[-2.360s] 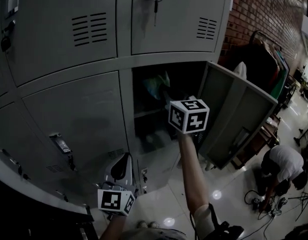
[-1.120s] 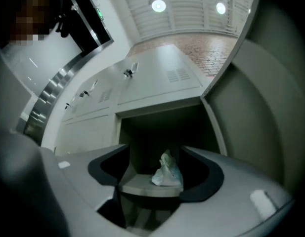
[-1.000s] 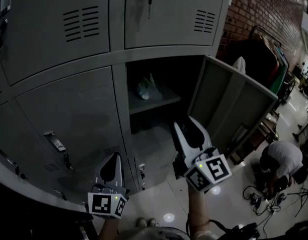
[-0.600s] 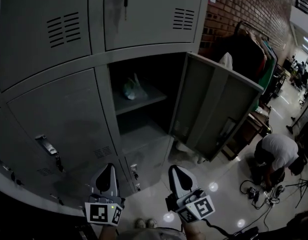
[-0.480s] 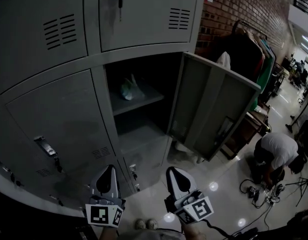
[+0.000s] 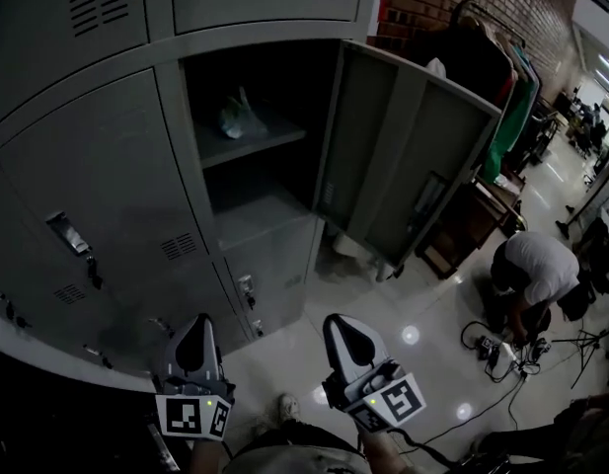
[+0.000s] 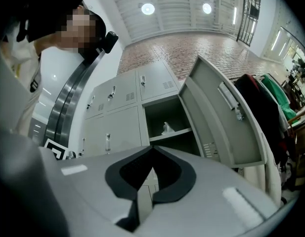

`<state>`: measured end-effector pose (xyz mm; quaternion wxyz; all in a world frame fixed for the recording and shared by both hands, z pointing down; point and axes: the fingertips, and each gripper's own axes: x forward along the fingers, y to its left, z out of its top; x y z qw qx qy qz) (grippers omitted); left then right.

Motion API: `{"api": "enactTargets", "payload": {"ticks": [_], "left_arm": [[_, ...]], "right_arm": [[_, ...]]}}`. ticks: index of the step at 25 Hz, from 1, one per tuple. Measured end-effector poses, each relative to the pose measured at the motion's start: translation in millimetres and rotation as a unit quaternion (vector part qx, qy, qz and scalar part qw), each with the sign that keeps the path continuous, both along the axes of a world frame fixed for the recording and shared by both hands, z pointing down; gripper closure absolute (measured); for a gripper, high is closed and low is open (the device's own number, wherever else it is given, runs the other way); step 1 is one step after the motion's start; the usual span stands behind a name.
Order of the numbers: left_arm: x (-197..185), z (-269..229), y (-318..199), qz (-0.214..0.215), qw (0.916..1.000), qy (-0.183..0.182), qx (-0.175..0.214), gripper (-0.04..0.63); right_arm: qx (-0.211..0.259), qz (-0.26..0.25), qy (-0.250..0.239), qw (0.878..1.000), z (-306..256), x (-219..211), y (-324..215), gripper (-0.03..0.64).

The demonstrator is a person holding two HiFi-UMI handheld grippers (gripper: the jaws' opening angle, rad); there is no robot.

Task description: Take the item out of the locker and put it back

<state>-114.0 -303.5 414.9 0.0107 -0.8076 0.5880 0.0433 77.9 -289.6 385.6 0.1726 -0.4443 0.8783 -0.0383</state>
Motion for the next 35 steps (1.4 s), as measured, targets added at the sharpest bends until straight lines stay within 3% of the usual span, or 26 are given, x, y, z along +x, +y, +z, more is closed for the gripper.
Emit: {"api": "enactTargets", "payload": {"ticks": [6,14,20,26,35], "left_arm": [[3,-6,74,0.005,0.9995,0.02,0.025,0.591],[-15,-6,237,0.014,0.9991,0.013,0.037,0.591],[-13,-21,337,0.025,0.9987,0.015,0.041,0.591],[-5,-47,380,0.022,0.9985,0.008,0.051,0.591],[32,-54,411,0.021,0.9984,0.007,0.053,0.591]], "right_arm": [[0.002,-0.013,0.021,1.0,10,-10,64,0.615],[0.008,-0.024,-0.01,1.0,8,-50,227,0.615],[0.026,-0.018,-0.023,0.999,-18,-51,331,0.615],[0.015,-0.021,-0.028,0.999,-28,-47,380,0.615],[-0.013,-0.025,-0.036,0.999,-24,-43,409,0.615]]}}
